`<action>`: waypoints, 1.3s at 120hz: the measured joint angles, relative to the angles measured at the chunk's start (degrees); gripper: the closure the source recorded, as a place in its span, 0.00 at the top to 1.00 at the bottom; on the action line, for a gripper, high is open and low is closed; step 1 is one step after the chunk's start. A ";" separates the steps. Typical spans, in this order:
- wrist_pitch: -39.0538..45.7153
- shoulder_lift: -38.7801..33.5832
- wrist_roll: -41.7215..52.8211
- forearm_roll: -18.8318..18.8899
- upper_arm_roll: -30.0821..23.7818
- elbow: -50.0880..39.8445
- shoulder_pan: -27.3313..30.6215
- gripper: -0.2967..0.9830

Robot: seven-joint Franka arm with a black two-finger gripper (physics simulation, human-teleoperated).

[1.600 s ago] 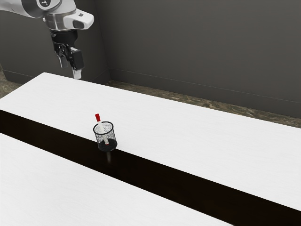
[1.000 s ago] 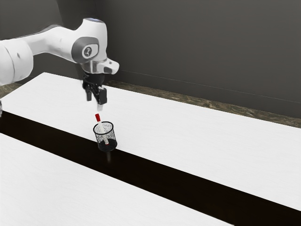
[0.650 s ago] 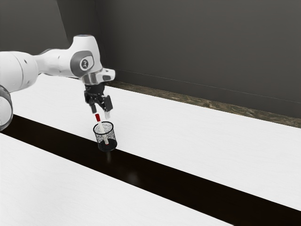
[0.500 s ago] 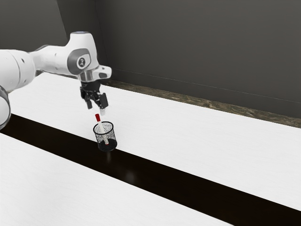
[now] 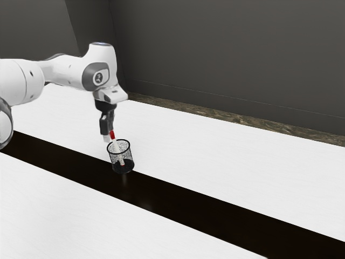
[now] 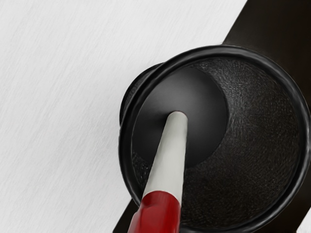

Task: Take the marker out of the pen holder and place it to the left of the pen holder.

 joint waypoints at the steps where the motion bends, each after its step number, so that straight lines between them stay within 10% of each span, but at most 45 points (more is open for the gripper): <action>1: -0.02 0.08 0.69 0.00 0.00 0.01 -0.04 0.68; 70: 0.85 0.92 32.68 -0.98 -0.44 1.58 -0.75 0.24; 130: 1.58 -10.54 44.10 -5.54 -0.08 1.86 2.16 0.16; 156: 1.07 0.64 47.87 -7.02 0.27 12.51 7.47 0.15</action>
